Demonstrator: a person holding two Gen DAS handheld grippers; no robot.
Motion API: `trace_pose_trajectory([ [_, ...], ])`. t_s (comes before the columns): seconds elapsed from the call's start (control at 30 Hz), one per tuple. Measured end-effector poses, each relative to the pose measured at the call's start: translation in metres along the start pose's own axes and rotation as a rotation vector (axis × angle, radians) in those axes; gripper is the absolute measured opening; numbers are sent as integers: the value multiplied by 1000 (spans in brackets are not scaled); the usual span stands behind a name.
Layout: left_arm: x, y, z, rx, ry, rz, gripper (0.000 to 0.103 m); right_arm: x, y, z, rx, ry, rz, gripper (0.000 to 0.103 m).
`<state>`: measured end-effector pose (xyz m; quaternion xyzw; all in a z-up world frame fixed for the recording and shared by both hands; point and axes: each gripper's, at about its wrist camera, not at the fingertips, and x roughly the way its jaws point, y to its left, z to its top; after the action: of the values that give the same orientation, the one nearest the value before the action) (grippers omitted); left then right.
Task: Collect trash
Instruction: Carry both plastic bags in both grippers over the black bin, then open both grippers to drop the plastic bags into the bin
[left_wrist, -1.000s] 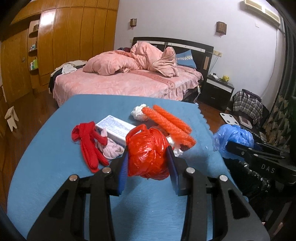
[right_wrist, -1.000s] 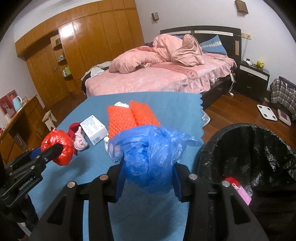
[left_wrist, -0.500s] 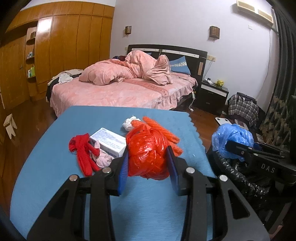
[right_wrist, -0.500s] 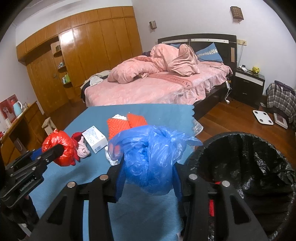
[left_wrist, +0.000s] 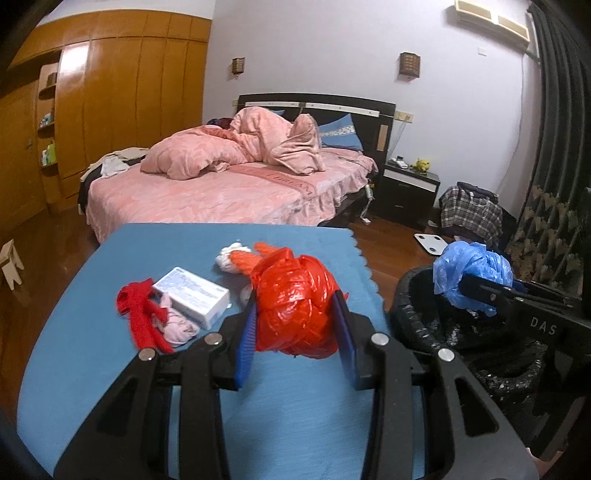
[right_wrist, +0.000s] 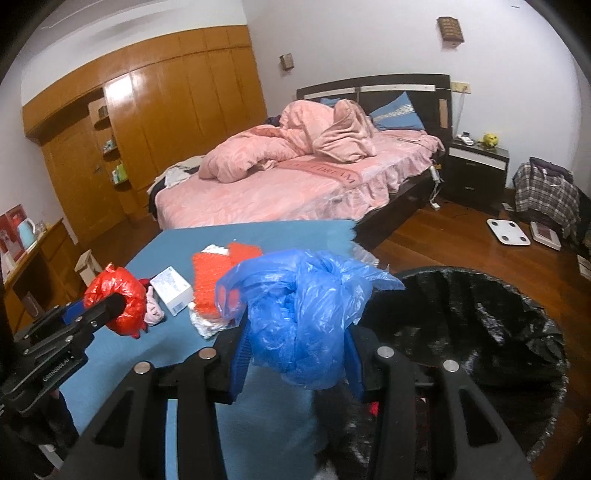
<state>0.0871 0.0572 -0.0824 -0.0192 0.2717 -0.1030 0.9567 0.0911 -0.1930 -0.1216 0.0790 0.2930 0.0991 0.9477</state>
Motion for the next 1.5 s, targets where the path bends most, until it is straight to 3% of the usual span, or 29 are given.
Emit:
trace_pose_trajectory([
  [0.57, 25, -98, 14, 109, -3, -196, 37, -36, -95, -1, 93, -36, -163, 43],
  [1.13, 87, -185, 13, 164, 100, -371, 37, -46, -182, -14, 184, -14, -290, 43],
  [1.2, 94, -192, 12, 172, 120, -403, 42, -44, -188, -14, 188, -1, -292, 47],
  [1.23, 97, -194, 12, 177, 130, -413, 51, -42, -191, -14, 191, 3, -302, 51],
  [1.33, 97, -195, 9, 176, 134, -434, 67, -42, -201, -17, 208, 10, -330, 69],
  [1.5, 97, -180, 7, 157, 130, -387, 77, -44, -209, -20, 225, 5, -355, 88],
])
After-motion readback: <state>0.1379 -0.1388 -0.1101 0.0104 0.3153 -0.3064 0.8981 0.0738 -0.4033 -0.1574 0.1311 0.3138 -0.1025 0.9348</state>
